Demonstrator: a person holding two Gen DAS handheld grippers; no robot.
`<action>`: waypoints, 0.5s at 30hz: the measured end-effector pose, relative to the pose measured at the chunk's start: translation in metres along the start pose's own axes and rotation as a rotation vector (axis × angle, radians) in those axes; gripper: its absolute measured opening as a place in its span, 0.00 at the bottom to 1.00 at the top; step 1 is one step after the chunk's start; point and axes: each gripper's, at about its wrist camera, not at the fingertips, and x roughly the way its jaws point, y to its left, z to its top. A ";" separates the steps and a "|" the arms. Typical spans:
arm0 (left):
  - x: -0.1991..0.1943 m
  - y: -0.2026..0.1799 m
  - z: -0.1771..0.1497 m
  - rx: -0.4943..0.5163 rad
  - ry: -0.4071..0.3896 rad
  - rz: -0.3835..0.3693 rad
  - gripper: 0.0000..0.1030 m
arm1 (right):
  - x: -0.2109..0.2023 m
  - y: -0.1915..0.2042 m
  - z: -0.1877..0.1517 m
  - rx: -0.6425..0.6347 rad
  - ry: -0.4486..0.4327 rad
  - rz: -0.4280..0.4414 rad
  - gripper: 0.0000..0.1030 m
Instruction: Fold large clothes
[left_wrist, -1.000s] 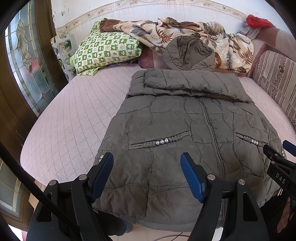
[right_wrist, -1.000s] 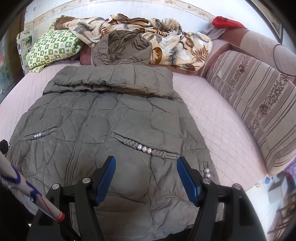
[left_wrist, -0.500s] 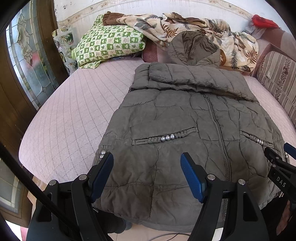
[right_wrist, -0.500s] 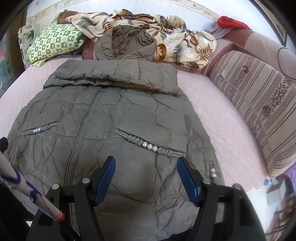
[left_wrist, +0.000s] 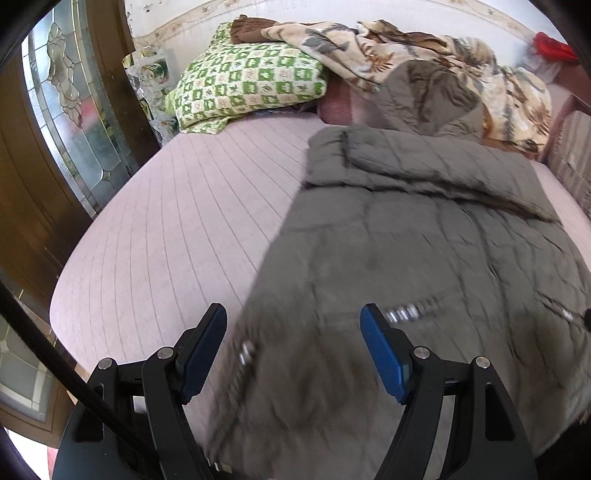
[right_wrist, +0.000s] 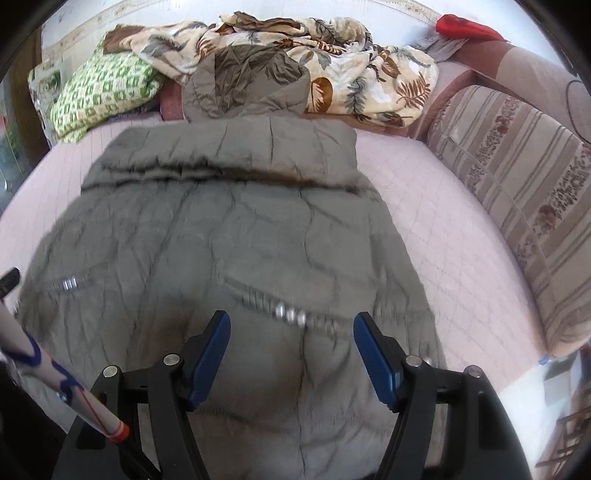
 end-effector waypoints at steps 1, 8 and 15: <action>0.008 0.002 0.010 -0.007 0.001 -0.001 0.72 | 0.001 -0.002 0.011 0.007 -0.002 0.018 0.71; 0.050 -0.001 0.066 -0.042 -0.036 -0.047 0.72 | 0.025 0.001 0.123 0.098 -0.041 0.166 0.72; 0.096 -0.005 0.087 -0.046 -0.037 -0.141 0.72 | 0.105 0.020 0.272 0.300 -0.063 0.338 0.73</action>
